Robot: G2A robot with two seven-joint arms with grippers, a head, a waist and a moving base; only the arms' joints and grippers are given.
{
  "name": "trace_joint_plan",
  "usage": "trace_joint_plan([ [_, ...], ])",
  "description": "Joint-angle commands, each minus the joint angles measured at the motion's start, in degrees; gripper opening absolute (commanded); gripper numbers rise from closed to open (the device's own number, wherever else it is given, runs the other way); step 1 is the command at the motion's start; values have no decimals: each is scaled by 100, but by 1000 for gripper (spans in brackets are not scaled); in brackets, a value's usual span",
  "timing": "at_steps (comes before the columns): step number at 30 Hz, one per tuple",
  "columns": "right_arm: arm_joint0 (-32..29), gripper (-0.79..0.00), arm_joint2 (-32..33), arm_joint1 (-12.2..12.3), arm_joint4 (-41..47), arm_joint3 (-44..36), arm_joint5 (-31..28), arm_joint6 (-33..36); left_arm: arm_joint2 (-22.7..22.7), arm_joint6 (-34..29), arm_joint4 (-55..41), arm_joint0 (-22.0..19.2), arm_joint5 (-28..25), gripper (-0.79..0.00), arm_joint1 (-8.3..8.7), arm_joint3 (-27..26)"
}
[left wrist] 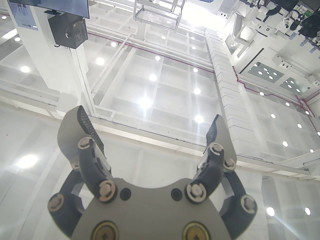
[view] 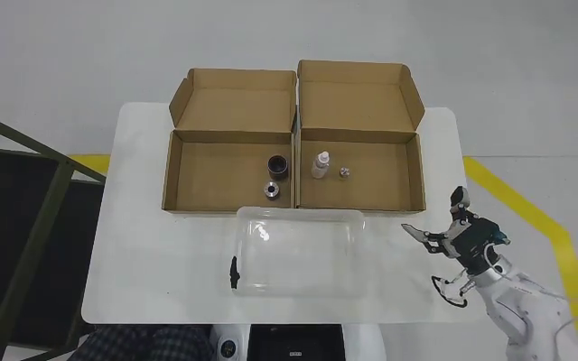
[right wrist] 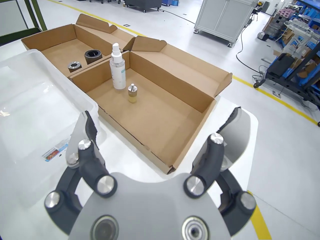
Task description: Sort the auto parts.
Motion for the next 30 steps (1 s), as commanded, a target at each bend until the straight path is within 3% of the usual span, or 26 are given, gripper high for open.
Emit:
trace_joint_plan([
  [1,-104,0,48,1,-62,46,27,-142,0,0,0,0,0,0,0,0],
  [30,-213,0,21,-4,-89,291,129,-415,0,0,0,0,0,0,0,0],
])
